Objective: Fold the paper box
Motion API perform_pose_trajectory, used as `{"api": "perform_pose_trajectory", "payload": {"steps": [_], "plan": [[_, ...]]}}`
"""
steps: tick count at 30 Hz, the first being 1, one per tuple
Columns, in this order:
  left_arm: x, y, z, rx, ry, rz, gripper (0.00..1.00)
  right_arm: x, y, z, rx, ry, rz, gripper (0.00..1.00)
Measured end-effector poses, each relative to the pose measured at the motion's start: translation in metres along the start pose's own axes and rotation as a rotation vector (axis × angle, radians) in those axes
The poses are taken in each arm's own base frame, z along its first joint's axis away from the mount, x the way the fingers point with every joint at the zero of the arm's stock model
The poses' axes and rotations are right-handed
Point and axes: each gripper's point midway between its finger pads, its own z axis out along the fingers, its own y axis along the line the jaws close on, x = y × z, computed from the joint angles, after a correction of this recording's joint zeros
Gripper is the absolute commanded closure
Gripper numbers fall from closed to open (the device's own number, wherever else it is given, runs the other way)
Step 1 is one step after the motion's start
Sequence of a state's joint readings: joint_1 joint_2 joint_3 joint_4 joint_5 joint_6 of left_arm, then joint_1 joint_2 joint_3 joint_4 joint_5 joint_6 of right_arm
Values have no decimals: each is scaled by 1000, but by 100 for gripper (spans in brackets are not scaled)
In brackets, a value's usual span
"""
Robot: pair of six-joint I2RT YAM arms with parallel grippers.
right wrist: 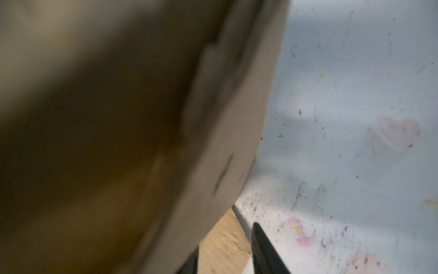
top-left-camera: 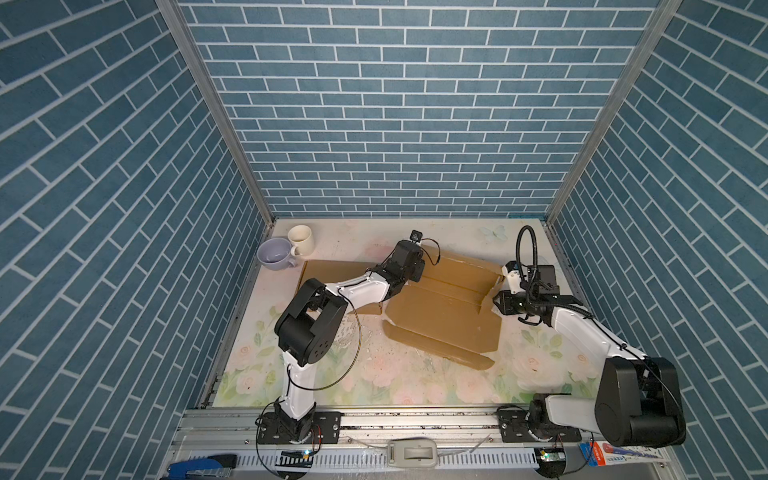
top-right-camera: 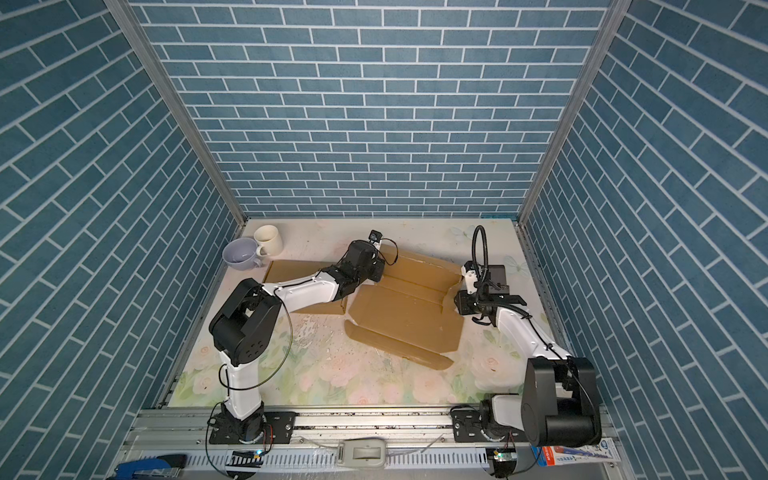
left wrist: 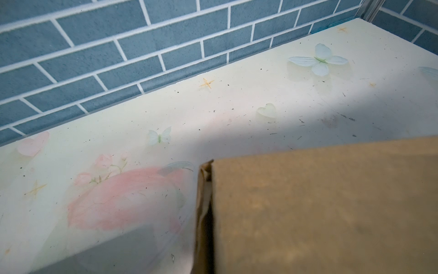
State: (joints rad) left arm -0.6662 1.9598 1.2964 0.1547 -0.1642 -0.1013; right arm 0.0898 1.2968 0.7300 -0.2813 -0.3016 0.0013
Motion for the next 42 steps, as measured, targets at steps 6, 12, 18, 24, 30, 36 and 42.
{"api": "perform_pose_trajectory", "payload": {"steps": [6,12,18,24,30,36,42], "plan": [[0,0,0,0,0,0,100,-8,6,0,-29,-31,10,48],[0,0,0,0,0,0,100,-31,-8,1,51,-123,28,49],[0,0,0,-2,0,-21,100,-46,-25,8,185,-183,53,60],[-2,-2,2,1,15,-76,100,-41,-29,21,302,-142,27,63],[-5,-2,5,0,33,-95,100,-56,-31,33,316,-142,-4,68],[-9,3,11,11,57,-118,100,-70,-34,42,329,-143,-19,70],[-21,4,29,40,91,-122,100,-87,-37,50,343,-156,-15,70]]}}
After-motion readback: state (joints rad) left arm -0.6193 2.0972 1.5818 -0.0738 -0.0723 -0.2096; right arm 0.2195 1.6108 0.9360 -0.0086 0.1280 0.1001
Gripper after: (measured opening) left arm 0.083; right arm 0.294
